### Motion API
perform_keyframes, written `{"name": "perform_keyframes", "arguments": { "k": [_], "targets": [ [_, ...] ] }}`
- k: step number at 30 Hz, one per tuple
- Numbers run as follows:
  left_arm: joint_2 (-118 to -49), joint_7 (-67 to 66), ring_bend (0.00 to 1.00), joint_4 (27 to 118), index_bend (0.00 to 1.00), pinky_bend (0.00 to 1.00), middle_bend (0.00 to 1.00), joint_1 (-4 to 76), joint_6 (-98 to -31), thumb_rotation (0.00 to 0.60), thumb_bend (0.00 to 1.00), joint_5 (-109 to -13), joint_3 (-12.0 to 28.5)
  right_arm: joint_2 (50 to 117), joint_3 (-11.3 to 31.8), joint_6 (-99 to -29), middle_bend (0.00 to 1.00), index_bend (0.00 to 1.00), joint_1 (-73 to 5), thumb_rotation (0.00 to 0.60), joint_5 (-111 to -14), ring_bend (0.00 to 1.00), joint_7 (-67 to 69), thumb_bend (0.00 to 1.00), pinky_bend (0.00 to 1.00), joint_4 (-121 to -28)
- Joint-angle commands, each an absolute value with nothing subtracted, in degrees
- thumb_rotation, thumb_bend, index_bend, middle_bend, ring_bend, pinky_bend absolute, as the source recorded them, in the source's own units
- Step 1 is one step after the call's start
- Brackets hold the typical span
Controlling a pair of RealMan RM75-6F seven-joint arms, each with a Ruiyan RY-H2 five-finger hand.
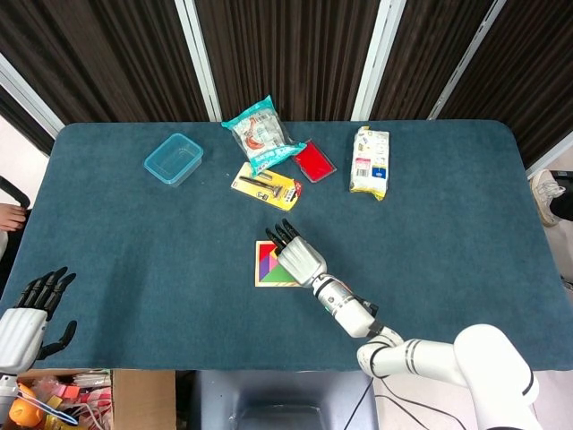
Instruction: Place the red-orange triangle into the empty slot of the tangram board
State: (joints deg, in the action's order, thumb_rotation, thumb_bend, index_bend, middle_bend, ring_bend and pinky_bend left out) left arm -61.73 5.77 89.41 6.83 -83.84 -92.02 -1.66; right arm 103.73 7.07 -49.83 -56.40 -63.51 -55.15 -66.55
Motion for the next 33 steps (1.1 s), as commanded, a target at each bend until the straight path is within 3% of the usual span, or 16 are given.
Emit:
{"name": "perform_keyframes", "arguments": {
  "k": [1,19,33],
  "targets": [
    [-61.7,5.8,0.02,89.4,0.00,0.10,0.00,6.8,-83.9,0.600,0.46,-92.0,-1.6,103.5,7.0,-50.1,0.04,0.48,-56.3,0.600,-63.4,0.00,-55.4,0.43,0.00,-67.0],
    [-61.7,6.0,0.02,89.4,0.00,0.10,0.00,6.7,-84.0,0.600,0.46,-92.0,-1.6,103.7,6.7,-49.9,0.04,0.47,-56.8,0.600,-62.1,0.00,-56.2,0.43,0.00,-66.5],
    [-61.7,6.3,0.01,89.3,0.00,0.10,0.00,6.7,-84.2,0.600,0.46,-92.0,-1.5,103.6,6.6,-50.0,0.05,0.39,-57.0,0.600,-61.4,0.00,-56.4,0.43,0.00,-66.8]
  ]
}}
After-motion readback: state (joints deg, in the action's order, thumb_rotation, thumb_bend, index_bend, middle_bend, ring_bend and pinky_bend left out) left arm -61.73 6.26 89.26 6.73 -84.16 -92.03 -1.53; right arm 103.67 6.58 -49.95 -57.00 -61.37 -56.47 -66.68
